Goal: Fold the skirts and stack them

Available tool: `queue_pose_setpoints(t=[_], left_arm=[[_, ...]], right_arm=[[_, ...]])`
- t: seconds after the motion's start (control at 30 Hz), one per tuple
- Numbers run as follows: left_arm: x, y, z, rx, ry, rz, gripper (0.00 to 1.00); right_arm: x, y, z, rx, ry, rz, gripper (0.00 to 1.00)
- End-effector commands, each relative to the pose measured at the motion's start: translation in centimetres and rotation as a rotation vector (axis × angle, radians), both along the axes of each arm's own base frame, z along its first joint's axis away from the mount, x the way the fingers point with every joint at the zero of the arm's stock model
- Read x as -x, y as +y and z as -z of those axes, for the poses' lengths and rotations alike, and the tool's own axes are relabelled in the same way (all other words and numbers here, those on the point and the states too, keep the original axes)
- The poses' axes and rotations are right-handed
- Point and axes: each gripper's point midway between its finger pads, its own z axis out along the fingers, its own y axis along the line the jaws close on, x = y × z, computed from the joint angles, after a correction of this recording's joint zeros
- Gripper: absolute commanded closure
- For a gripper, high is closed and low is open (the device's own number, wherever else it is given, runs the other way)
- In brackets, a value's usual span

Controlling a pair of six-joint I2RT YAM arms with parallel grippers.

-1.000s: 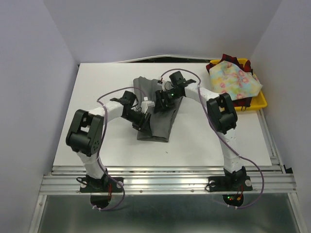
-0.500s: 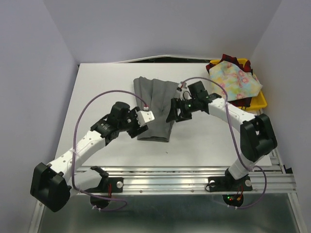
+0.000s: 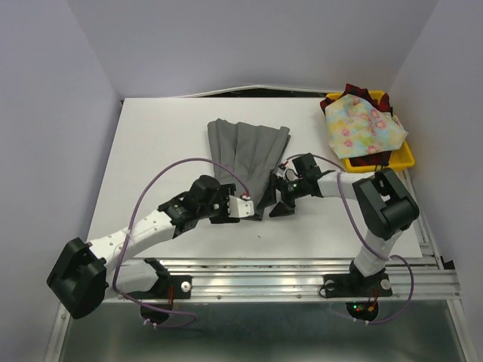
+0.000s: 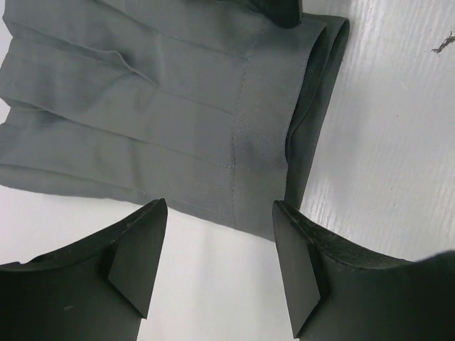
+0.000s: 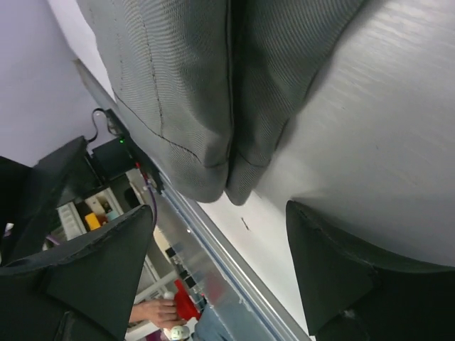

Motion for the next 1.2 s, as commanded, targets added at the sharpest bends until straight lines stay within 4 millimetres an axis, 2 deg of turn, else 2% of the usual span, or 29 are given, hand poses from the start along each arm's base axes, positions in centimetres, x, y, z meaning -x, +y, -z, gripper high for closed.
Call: queue_pose_setpoints(t=[0.0, 0.1, 0.2, 0.23, 0.3, 0.33, 0.37, 0.4, 0.5, 0.6, 0.7, 0.97, 1.17], left_arm=[[-0.8, -1.2, -0.4, 0.022, -0.057, 0.014, 0.28], [-0.8, -1.6, -0.3, 0.032, -0.048, 0.018, 0.25], [-0.2, -1.8, -0.1, 0.032, -0.034, 0.057, 0.2], [0.1, -1.8, 0.0, 0.028, -0.032, 0.071, 0.19], [0.9, -1.9, 0.5, 0.025, -0.006, 0.103, 0.17], [1.3, -1.7, 0.9, 0.014, 0.013, 0.109, 0.16], [1.6, -1.7, 1.2, 0.009, 0.017, 0.114, 0.15], [1.9, -1.5, 1.7, -0.005, 0.024, 0.118, 0.15], [2.0, -1.2, 2.5, -0.039, 0.008, 0.112, 0.14], [1.8, -0.8, 3.6, -0.079, 0.002, 0.09, 0.14], [1.1, -1.3, 3.6, -0.077, -0.032, 0.087, 0.14], [-0.7, -1.9, 4.3, -0.068, -0.105, 0.014, 0.14], [-0.8, -2.4, 5.4, -0.083, -0.095, 0.022, 0.16]], right_arm=[[-0.2, -0.1, 3.4, 0.012, 0.009, 0.046, 0.21], [-0.3, -0.1, 4.1, 0.015, 0.024, 0.053, 0.26], [-0.1, 0.6, 5.1, 0.001, 0.055, 0.045, 0.44], [-0.5, 0.8, 5.0, -0.007, 0.054, 0.044, 0.53], [-0.8, 1.1, 4.9, -0.016, 0.055, 0.042, 0.63], [-1.0, 1.3, 4.7, -0.026, 0.063, 0.045, 0.71], [-1.6, 1.8, 3.9, -0.048, 0.055, 0.043, 0.74], [-1.6, 2.2, 3.0, -0.079, 0.066, 0.034, 0.85], [-2.5, 3.1, 0.3, -0.137, 0.027, 0.025, 0.97], [-2.9, 3.6, -1.9, -0.181, 0.024, 0.033, 0.99], [-2.8, 4.0, -3.6, -0.229, 0.041, 0.03, 0.99], [-2.1, 4.1, -5.9, -0.314, 0.126, 0.045, 0.99], [-3.5, 3.8, -7.3, -0.363, 0.156, 0.097, 0.99]])
